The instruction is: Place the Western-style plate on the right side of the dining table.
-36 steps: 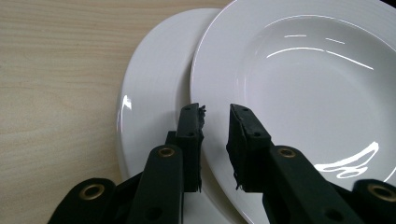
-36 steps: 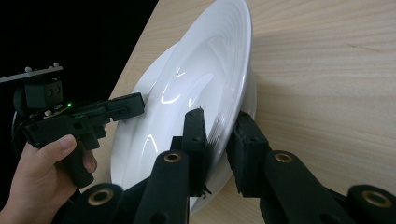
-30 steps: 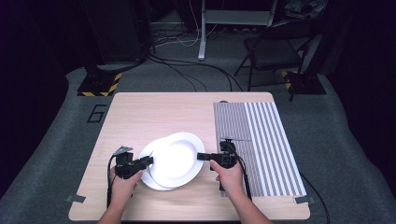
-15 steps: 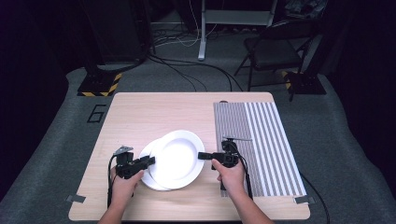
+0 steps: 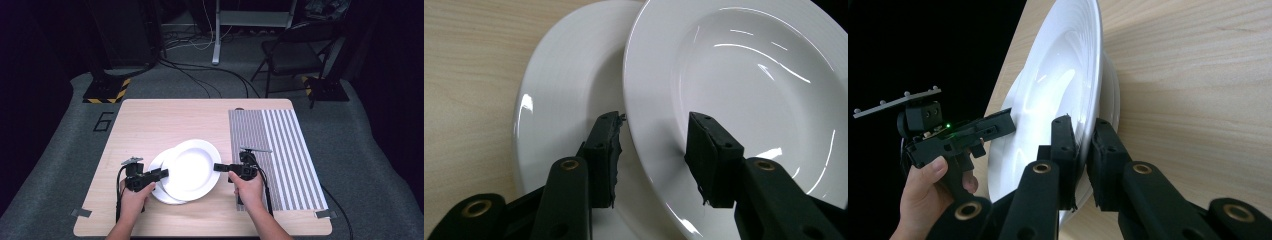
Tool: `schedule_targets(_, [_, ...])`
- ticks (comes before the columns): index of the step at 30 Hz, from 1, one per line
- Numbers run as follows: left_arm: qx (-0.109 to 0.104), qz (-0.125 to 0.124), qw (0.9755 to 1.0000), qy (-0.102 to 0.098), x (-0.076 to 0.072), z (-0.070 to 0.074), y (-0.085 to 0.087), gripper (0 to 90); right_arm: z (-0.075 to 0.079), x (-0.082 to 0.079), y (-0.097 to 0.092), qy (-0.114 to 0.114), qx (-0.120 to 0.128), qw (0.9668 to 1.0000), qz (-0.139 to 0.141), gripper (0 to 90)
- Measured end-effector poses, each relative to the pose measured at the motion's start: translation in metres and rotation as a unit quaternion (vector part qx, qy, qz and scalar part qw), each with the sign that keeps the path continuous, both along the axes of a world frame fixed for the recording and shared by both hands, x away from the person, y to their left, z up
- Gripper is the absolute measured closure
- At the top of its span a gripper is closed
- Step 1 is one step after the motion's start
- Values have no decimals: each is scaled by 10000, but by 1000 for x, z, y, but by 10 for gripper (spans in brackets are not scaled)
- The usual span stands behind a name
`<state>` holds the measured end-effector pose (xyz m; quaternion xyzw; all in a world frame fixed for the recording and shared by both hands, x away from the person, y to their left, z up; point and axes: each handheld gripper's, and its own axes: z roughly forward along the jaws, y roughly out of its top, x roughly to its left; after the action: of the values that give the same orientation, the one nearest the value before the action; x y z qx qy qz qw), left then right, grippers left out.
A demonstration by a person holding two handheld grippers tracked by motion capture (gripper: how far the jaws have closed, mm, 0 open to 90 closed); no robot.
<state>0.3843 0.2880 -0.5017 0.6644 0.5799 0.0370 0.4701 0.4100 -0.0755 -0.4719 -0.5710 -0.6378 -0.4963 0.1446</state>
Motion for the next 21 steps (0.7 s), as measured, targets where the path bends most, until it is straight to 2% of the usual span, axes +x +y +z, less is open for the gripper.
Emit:
schedule_targets(1, [-61,34,10000,52,-1,0,-1,562,0,0,0,-17,9,10000,-7,823])
schedule_targets(7, [-86,-38,9998,148,-2,0,-3,556,-2,0,-1,2,28,10000,10,819])
schedule_targets(8, [-140,-49,9997,196,-3,0,-5,557,-2,0,-2,5,48,10000,-12,818])
schedule_targets(11, [-52,-61,9998,163,-4,0,-6,554,-3,0,-2,-27,48,10000,-9,818])
schedule_targets(15, [-102,-7,9997,224,-6,0,-7,554,-3,-1,-2,-60,46,10000,0,819])
schedule_targets(21, [-63,30,9997,226,-8,0,-9,549,-3,-1,-1,-77,28,10000,-12,817])
